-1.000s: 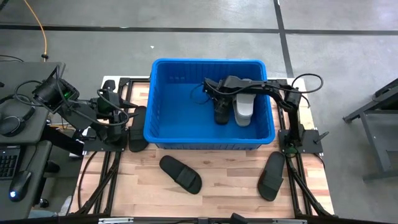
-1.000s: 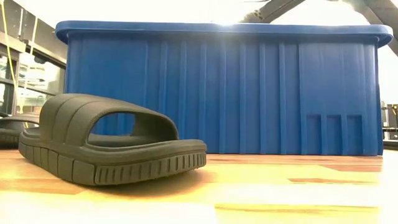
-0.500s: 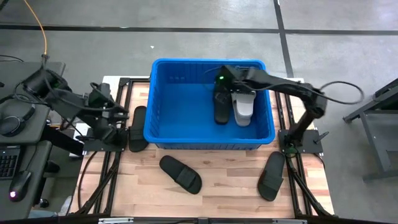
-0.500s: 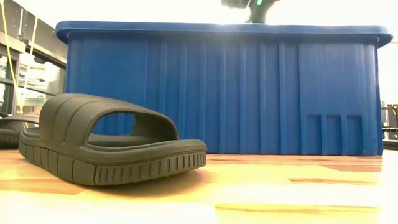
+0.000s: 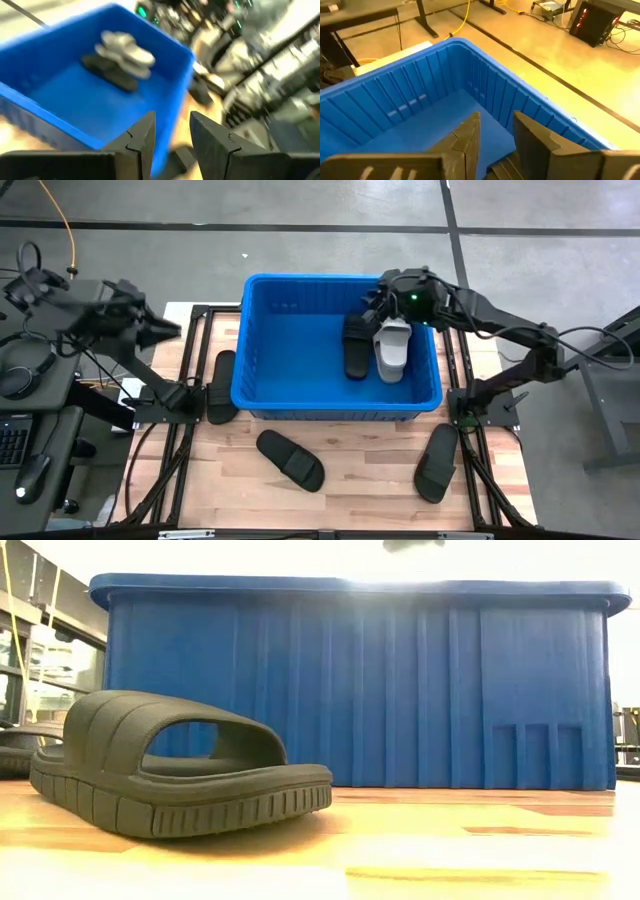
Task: Pick and place slides into bin
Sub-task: Put the left black slide into the blue bin
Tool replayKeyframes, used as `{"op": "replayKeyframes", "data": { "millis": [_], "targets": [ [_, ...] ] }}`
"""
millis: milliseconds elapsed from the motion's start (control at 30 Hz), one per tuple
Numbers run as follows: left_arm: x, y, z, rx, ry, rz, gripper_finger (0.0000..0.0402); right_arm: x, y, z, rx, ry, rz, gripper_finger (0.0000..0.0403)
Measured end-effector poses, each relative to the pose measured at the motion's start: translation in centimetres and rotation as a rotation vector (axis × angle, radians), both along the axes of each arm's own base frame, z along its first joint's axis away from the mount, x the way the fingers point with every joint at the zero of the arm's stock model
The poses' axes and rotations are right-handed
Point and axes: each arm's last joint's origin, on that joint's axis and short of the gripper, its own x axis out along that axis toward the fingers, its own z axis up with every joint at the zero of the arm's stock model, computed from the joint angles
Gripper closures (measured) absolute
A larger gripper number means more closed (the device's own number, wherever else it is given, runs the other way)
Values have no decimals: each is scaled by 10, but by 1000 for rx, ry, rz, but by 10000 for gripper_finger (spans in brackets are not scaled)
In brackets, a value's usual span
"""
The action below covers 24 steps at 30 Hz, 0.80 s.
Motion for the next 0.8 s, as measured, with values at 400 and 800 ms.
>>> {"op": "replayKeyframes", "data": {
  "millis": [400,800],
  "targets": [
    [-20,18,2,143,-125,294,291,4,3,-4,14,13,-12,297],
    [73,-31,5,389,80,204,291,10,1,-10,-1,50,-4,297]
  ]
}}
